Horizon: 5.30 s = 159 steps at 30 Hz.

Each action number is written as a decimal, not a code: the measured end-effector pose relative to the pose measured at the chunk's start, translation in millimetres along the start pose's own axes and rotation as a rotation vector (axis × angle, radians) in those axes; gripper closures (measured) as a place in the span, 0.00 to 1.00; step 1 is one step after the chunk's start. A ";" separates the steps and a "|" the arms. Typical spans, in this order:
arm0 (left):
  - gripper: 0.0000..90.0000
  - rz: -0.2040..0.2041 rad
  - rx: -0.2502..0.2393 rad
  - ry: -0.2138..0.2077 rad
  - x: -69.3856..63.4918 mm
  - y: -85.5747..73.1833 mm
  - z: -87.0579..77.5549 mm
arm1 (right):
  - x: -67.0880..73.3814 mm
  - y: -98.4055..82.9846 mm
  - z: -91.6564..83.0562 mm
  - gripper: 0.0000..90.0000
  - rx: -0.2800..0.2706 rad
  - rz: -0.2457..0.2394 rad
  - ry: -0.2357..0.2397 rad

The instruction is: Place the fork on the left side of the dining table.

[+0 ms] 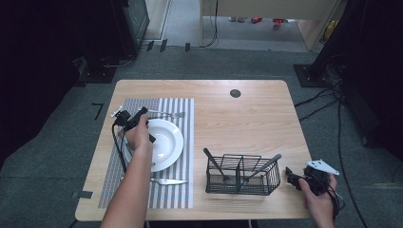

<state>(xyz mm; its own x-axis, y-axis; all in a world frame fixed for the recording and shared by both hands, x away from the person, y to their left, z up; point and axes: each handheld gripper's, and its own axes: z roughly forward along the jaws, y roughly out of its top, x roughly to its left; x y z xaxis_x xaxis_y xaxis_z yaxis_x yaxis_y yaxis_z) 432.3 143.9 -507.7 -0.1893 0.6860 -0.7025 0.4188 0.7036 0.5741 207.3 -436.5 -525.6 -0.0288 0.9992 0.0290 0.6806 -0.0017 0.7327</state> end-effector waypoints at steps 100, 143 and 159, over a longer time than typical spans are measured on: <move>0.23 0.698 0.164 -0.222 -11.0 3.0 -148.8 | -0.2 -0.3 -0.5 0.15 0.001 -0.004 0.001; 0.23 0.825 0.183 -0.145 93.2 -27.1 -231.8 | -0.1 -0.4 -0.6 0.15 0.001 -0.003 -0.001; 0.23 0.867 0.308 -0.086 114.9 -43.9 -219.9 | -0.2 -0.3 -0.5 0.15 0.001 -0.005 0.000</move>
<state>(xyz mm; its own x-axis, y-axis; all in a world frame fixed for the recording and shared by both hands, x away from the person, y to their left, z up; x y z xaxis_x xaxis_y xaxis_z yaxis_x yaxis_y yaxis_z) 196.8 232.6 -521.2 0.3626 0.9249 -0.1147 0.6031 -0.1390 0.7855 206.7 -436.7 -525.5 -0.0322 0.9991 0.0257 0.6811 0.0032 0.7322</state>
